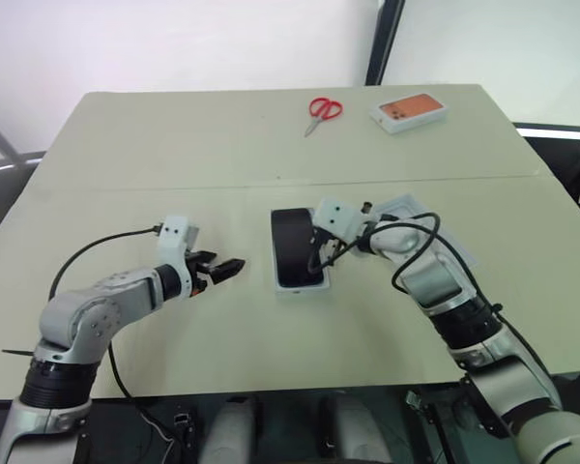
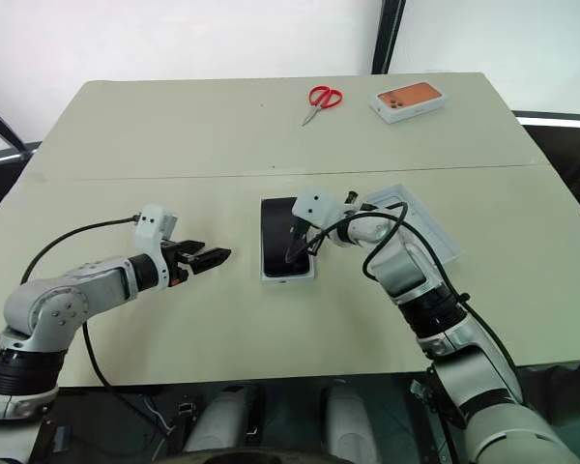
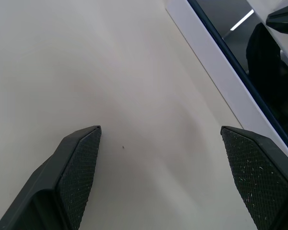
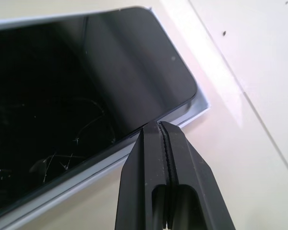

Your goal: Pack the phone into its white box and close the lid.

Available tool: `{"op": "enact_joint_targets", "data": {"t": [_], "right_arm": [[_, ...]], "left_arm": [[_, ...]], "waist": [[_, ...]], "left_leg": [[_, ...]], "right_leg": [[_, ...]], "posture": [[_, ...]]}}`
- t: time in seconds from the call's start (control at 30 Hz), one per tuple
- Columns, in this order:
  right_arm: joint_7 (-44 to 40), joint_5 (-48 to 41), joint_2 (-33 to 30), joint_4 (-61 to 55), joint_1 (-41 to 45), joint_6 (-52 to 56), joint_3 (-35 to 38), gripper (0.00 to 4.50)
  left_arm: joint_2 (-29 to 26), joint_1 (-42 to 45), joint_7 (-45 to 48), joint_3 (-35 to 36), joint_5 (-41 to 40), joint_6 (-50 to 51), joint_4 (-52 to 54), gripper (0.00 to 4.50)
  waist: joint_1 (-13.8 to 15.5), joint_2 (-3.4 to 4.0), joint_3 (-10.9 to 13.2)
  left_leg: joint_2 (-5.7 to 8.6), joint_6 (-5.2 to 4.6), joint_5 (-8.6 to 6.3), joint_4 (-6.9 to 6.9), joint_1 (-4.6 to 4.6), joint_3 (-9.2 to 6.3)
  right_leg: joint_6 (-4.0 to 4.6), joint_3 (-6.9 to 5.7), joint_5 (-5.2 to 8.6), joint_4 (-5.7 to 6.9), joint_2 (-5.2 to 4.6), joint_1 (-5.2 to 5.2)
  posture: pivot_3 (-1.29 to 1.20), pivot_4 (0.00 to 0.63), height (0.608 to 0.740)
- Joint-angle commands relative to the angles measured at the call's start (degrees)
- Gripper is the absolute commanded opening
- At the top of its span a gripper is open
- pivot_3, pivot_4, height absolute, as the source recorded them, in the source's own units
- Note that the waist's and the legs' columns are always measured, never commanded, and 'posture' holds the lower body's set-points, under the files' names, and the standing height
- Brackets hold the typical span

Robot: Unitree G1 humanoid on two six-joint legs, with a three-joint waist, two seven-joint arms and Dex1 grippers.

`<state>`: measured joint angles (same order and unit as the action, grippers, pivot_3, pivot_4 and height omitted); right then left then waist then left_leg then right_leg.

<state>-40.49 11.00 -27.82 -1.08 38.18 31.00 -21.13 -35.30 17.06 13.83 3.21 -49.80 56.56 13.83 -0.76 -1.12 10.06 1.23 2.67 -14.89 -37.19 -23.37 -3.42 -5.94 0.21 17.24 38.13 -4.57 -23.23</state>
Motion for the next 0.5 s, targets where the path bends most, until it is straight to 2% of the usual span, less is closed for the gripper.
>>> {"op": "enact_joint_targets", "data": {"t": [0.03, 0.17, 0.23, 0.3, 0.47, 0.5], "right_arm": [[-1.0, -0.9, -2.2, -5.5, -0.1, 1.4, 3.7, 0.00], [-2.6, -2.3, -5.0, -10.2, -1.8, 3.3, 6.3, 0.00], [-3.3, -2.7, -6.2, -11.9, -3.1, 3.7, 6.9, 0.00], [-3.7, -3.0, -7.1, -13.1, -4.1, 3.9, 7.2, 0.00], [-4.2, -3.4, -8.7, -15.0, -5.9, 4.3, 7.8, 0.00], [-4.2, -3.5, -8.8, -15.2, -6.0, 4.4, 7.9, 0.00]], "left_arm": [[0.9, 2.7, 1.0, -0.2, 3.5, -1.2, -0.5, 4.20], [1.5, 5.6, 3.8, -3.6, 8.9, -3.1, -2.1, 4.20], [1.2, 6.9, 5.6, -5.5, 11.7, -4.1, -3.1, 3.68], [0.7, 7.8, 7.9, -7.4, 14.9, -6.1, -4.0, 2.80], [1.3, 11.5, 11.7, -10.6, 20.6, -8.1, -8.8, 0.20], [1.7, 12.2, 12.1, -10.8, 21.5, -8.4, -9.7, 0.06]], "waist": [[0.1, 0.00, 0.0], [0.1, 0.00, 0.0], [0.0, 0.00, 0.0], [-0.2, 0.00, 0.0], [0.0, 0.01, 0.0], [0.0, 0.00, 0.0]], "left_leg": [[0.01, 0.00, 0.00, -0.01, 0.00, 0.00], [0.06, -0.02, -0.01, -0.01, -0.02, -0.01], [0.06, -0.03, -0.02, 0.00, -0.02, 0.01], [0.08, -0.03, -0.02, 0.00, -0.01, 0.03], [0.06, -0.04, -0.02, 0.00, -0.01, 0.03], [0.07, -0.05, -0.03, -0.01, -0.01, 0.03]], "right_leg": [[0.00, 0.00, 0.00, 0.00, -0.01, 0.01], [0.00, -0.02, 0.00, -0.02, -0.03, 0.02], [0.00, -0.02, 0.00, -0.02, -0.02, 0.01], [0.00, -0.01, 0.00, -0.01, 0.03, 0.00], [0.00, -0.02, 0.00, 0.01, 0.06, -0.01], [0.00, -0.01, 0.00, 0.01, 0.05, 0.00]], "posture": [[0.00, 0.150, 0.740], [0.00, 0.150, 0.740], [0.00, 0.150, 0.740], [0.00, 0.150, 0.740], [0.00, 0.150, 0.740], [0.00, 0.150, 0.740]]}}
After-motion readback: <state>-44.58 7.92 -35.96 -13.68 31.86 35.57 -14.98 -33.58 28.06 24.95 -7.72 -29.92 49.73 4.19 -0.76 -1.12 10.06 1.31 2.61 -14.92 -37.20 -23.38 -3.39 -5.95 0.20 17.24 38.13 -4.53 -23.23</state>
